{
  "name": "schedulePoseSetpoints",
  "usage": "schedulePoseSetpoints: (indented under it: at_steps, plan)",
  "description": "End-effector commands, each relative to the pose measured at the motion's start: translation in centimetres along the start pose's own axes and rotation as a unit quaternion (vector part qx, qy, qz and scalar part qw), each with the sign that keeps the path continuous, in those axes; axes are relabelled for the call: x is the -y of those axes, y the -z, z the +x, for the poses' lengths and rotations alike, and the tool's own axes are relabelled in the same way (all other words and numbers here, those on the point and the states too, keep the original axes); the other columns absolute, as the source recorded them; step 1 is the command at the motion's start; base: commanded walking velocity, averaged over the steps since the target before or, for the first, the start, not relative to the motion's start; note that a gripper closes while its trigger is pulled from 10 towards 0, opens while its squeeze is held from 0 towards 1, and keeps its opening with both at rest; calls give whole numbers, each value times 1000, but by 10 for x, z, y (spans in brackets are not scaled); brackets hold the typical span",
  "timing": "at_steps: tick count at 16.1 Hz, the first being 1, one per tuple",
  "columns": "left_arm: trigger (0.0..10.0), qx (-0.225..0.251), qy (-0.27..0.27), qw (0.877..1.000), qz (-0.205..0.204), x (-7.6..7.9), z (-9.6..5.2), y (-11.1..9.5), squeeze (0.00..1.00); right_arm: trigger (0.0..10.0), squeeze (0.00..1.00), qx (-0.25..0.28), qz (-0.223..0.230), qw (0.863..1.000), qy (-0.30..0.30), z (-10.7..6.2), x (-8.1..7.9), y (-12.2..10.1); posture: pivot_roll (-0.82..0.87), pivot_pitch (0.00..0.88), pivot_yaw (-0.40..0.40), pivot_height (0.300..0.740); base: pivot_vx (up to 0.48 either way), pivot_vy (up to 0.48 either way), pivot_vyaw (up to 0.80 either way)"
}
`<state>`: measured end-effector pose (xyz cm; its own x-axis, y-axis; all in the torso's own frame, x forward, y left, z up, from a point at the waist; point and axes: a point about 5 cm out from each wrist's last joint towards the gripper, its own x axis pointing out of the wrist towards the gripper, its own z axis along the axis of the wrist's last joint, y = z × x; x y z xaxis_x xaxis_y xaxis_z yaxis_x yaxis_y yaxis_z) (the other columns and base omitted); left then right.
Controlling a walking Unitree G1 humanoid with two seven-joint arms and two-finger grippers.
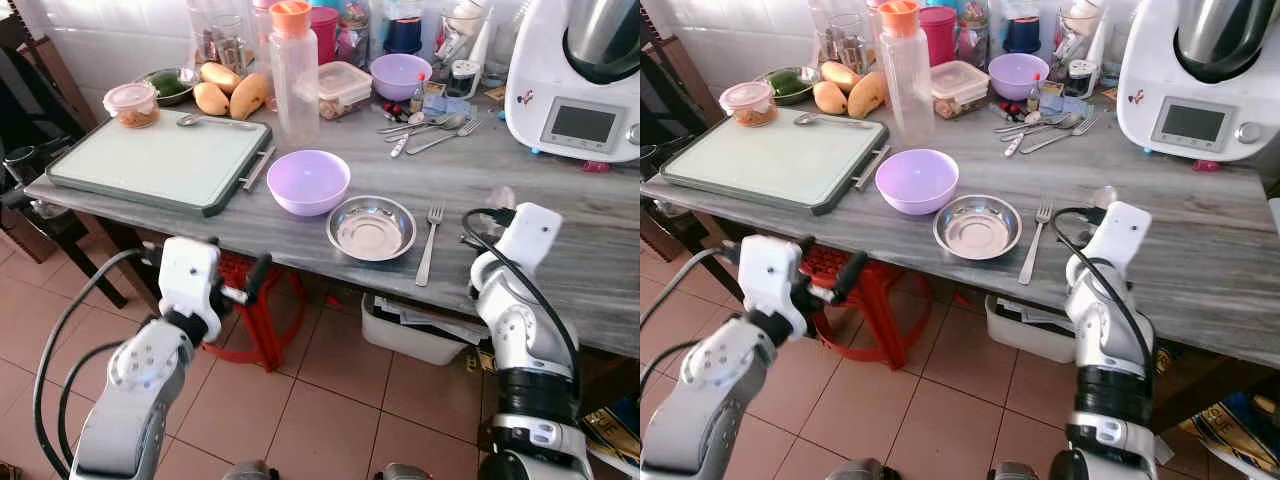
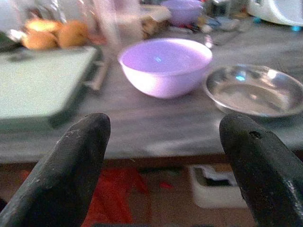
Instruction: Setting the table
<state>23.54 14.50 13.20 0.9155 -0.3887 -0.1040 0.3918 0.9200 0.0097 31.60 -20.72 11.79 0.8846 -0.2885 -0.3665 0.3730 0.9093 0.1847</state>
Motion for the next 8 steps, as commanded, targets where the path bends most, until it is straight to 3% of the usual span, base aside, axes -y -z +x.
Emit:
schedulePoseSetpoints:
  at_steps: [1,6,8]
  plan:
    - [10000,0,23,1000,-2,4,-1,-3,0,10000,0,-5,4,1000,-9,1,-5,-2,33,23,51,740,0,0,0]
    - [10000,7,23,1000,0,7,1,-4,0,10000,0,-13,6,1000,9,3,4,0,20,14,42,740,0,0,0]
    - [10000,14,11,1000,-5,4,2,-5,0,10000,0,-8,8,1000,18,3,7,-1,16,13,41,740,0,0,-538]
